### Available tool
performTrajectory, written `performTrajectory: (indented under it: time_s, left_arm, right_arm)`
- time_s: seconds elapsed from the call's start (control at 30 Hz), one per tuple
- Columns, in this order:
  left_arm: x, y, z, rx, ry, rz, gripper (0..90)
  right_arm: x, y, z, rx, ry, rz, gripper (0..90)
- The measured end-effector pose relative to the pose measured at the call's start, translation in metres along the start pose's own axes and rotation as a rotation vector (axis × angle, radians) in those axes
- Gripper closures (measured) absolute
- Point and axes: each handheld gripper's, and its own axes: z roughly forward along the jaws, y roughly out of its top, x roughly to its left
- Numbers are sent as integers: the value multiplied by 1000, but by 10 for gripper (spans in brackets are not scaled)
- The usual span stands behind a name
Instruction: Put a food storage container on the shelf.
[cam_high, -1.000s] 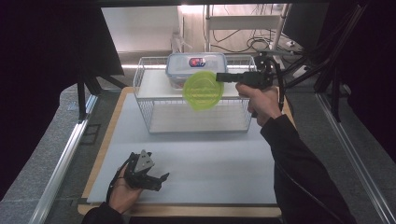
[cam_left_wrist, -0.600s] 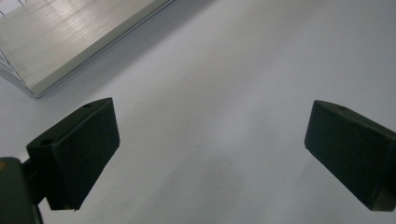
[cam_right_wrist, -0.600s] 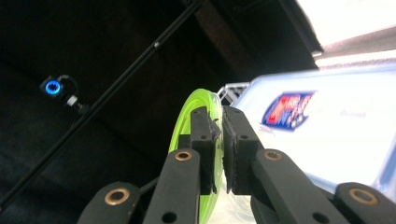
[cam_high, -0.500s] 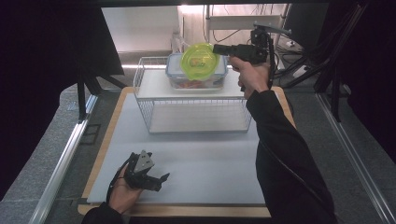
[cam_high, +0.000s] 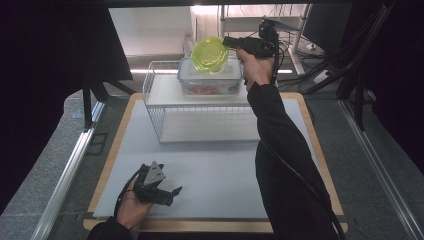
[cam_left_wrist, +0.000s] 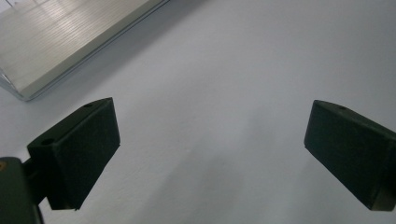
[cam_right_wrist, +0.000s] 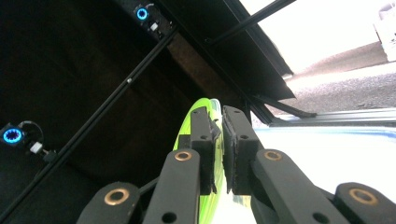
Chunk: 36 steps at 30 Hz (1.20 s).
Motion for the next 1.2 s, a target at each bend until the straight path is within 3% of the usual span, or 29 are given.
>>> performTrajectory:
  time_s: [0.1,0.23,0.67,0.73,0.8,0.83,0.9,0.93,0.97,1.03,1.2]
  left_arm:
    - [-1,0,0,1,-4,2,34]
    - [-1,0,1,3,-6,4,34]
    - [-2,0,2,8,-11,11,36]
    - [-2,0,2,6,-9,11,36]
    - [-2,0,2,7,-7,12,36]
    - [-2,0,2,8,-6,14,36]
    - [-2,0,2,9,-4,14,36]
    - [-2,0,2,9,-3,14,36]
    - [-3,0,2,9,-3,14,36]
    - [-3,0,2,11,-3,15,36]
    - [-3,0,2,14,-3,17,36]
  right_arm:
    - [-4,0,6,-16,-10,5,822]
    - [-6,-1,6,-15,-78,-27,798]
    - [-12,0,-1,-8,-146,-86,703]
    - [-9,2,-12,-13,-159,-139,687]
    - [-7,3,-18,-14,-160,-156,687]
    - [-3,1,-29,-12,-176,-210,707]
    - [-1,-1,-34,0,-180,-236,729]
    - [4,-9,-41,22,-185,-292,799]
    - [4,-9,-41,22,-185,-292,799]
    - [10,-27,-48,61,-178,-374,893]
    - [13,-46,-42,131,-160,-444,896]
